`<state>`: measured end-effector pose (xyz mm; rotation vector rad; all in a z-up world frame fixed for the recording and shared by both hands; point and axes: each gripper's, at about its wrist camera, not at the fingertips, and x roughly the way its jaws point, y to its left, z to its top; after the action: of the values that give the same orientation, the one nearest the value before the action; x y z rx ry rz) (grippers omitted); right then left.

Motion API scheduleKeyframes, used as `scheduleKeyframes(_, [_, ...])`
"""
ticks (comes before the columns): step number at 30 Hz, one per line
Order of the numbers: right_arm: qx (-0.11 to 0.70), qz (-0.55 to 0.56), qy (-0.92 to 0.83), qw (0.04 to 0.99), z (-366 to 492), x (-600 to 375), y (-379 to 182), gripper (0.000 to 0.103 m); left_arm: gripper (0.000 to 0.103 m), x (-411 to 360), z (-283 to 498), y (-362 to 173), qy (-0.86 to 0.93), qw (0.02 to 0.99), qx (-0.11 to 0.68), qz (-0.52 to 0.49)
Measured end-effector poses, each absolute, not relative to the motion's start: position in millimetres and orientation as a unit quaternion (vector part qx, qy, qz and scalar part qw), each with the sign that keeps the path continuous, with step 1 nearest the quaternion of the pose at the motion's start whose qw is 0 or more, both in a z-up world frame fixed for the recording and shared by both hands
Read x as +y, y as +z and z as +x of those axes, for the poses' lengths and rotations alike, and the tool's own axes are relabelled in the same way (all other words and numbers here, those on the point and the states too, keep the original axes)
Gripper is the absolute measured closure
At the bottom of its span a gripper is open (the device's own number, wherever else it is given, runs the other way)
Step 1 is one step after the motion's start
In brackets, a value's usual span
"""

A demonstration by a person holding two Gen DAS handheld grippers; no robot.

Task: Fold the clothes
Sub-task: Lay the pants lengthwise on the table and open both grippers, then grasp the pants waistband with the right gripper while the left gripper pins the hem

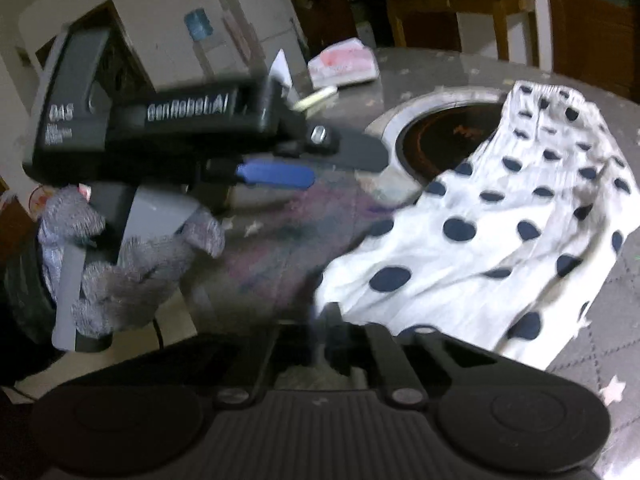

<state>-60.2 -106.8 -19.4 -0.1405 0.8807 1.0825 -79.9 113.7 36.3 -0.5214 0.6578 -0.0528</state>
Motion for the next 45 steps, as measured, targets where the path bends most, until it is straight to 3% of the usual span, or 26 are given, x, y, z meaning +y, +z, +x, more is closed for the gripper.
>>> scheduleKeyframes(6, [0.377,-0.005,0.494,0.784,-45,-118,0,0.101,0.000,118,-78,41,-0.022,0.915,0.309,-0.259])
scheduleKeyframes(11, [0.401,-0.004,0.500,0.768,-40,-105,-29,0.100,0.000,112,-78,44,-0.031,0.915,0.308,-0.258])
scheduleKeyframes(21, [0.384,0.031,0.482,0.786,-25,-160,-4,0.087,0.001,90,-84,50,-0.096,0.917,0.288,-0.260])
scheduleKeyframes(27, [0.354,-0.005,0.399,0.846,15,-179,4,0.086,0.017,69,-80,41,-0.146,0.911,0.296,-0.248])
scheduleKeyframes(35, [0.364,-0.021,0.337,0.868,75,-176,-29,0.086,0.041,67,-71,9,-0.132,0.897,0.356,-0.227])
scheduleKeyframes(45, [0.358,-0.019,0.303,0.883,118,-183,-24,0.083,0.044,67,-72,6,-0.128,0.899,0.362,-0.212])
